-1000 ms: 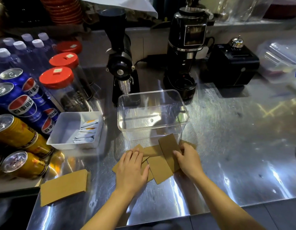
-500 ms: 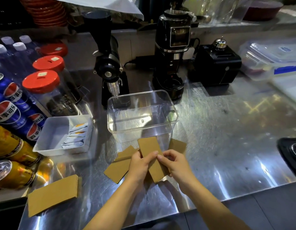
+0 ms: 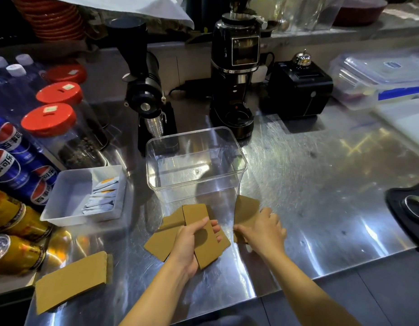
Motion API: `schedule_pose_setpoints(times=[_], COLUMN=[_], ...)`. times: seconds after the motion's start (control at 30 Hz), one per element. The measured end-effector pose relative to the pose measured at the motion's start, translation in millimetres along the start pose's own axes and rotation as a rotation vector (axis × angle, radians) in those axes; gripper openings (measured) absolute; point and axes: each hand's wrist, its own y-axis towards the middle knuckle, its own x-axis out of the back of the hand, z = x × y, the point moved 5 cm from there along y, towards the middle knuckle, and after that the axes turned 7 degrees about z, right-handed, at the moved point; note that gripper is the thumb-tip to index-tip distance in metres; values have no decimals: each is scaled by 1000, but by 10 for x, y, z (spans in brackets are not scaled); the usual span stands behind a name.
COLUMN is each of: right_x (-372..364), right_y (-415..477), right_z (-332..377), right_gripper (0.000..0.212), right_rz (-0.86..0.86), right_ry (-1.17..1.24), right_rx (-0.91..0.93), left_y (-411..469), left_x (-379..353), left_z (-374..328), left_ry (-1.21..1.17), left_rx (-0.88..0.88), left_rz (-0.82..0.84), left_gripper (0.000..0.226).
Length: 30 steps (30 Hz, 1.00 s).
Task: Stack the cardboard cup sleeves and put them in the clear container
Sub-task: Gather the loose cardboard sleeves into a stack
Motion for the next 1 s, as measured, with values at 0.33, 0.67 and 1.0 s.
schedule_pose_setpoints(times=[0.33,0.67,1.0], right_x=[-43,-36,-216], right_y=[56,-293,-350], right_z=[-49,396,548], right_gripper=[29,11,4], right_rz=[154,457,345], right_ry=[568,922,594], right_rx=[147,387,508], left_y=[5,52,-45], left_x=[84,-69,117], left_z=[56,13,36], left_ry=[-101,-106,-148], left_rx=[59,89,92], left_rz=[38,174,111], left_gripper=[24,33,38])
